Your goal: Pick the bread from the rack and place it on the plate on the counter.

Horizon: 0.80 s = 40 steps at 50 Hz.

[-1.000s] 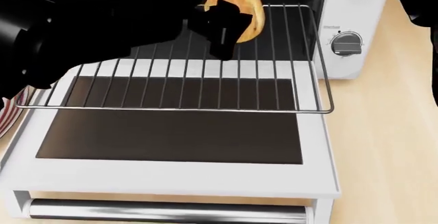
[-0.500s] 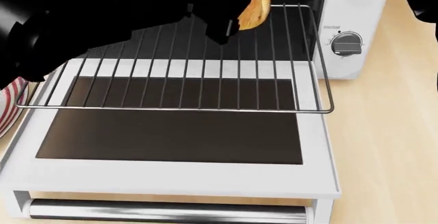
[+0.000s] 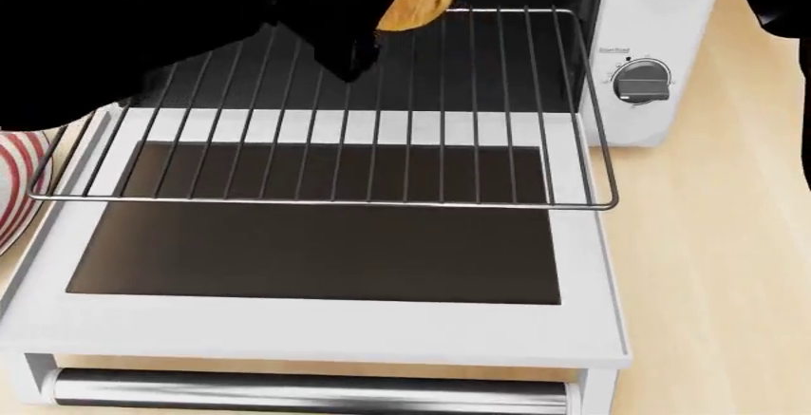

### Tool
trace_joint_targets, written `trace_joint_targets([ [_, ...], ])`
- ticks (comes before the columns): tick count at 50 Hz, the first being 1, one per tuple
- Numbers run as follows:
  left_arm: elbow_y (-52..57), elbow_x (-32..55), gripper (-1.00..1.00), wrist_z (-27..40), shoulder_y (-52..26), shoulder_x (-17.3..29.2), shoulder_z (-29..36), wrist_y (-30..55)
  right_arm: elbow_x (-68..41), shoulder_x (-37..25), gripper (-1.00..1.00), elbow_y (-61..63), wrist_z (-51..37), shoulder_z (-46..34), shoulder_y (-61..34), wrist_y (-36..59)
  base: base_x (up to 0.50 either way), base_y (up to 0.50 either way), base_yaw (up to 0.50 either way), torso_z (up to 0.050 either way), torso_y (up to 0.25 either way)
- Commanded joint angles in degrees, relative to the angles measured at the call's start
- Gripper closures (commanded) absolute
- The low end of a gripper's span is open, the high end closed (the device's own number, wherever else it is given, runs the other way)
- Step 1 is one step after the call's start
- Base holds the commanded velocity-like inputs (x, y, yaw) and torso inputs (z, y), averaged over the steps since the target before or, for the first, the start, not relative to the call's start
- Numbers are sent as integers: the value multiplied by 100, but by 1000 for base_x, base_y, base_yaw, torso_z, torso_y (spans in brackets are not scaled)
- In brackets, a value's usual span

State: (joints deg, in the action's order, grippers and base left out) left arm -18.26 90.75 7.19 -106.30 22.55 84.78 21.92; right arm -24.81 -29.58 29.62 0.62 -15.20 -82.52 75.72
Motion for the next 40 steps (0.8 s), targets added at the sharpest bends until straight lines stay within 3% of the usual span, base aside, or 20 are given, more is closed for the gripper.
trace_joint_targets([
  [1,1549,388,100,913,-227,955,-296,69,-46,12,-100,46,-13,12,-33,51,0,0,0,0,0],
  [16,2724,632,100,1645,-278,1997,-483,124,-125,34,-100,166,-36,24,-121,176,0,0,0,0,0],
  [40,3397,1235,100,2235,-796,2727,-630,749,-179,-7,-100,185,-43,43,-68,113,0,0,0,0,0],
])
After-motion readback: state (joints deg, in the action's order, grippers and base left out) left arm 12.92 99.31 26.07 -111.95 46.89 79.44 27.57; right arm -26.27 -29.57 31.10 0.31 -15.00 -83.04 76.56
